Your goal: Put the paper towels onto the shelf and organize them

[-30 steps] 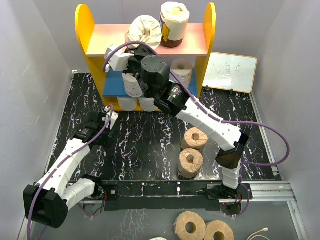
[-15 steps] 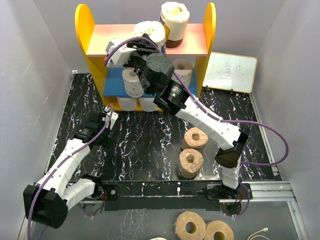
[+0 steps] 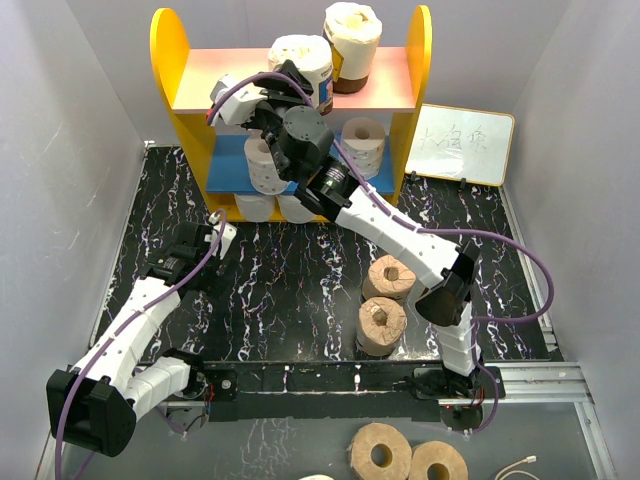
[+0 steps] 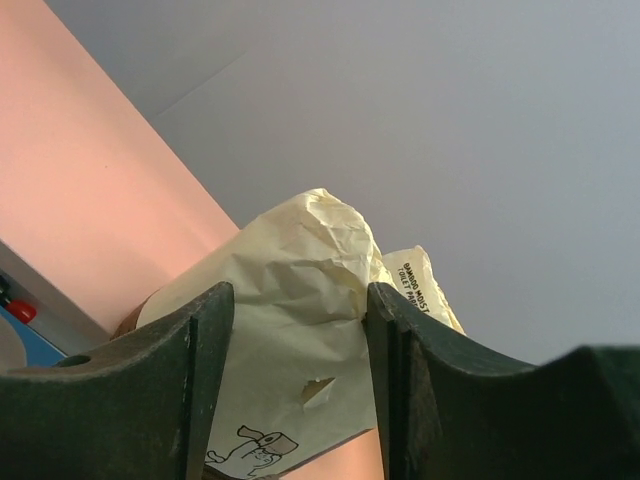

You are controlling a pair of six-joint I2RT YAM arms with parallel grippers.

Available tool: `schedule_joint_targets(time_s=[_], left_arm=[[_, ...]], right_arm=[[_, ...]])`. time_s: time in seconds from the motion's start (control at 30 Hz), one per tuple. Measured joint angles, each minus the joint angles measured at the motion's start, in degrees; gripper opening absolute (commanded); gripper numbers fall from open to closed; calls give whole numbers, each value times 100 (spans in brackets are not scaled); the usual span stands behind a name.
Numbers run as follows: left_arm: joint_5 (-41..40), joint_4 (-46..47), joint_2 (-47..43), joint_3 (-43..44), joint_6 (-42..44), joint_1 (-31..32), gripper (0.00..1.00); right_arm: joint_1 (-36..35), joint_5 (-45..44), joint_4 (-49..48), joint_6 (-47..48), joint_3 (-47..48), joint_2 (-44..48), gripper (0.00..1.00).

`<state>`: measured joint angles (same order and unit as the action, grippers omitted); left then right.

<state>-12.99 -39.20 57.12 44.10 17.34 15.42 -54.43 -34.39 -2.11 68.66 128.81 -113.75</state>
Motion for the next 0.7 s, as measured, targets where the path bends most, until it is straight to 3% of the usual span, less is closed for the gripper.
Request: schedule_joint_targets(time_s=[0.4,0.7], left_arm=[[-17,0,0,-2,-2,0,99],[-70,0,0,-9,-26,-33,99]], right_arm=[[269,203,-772,0,-4,-203,80],[483,345,-1576,68,-4,-647,84]])
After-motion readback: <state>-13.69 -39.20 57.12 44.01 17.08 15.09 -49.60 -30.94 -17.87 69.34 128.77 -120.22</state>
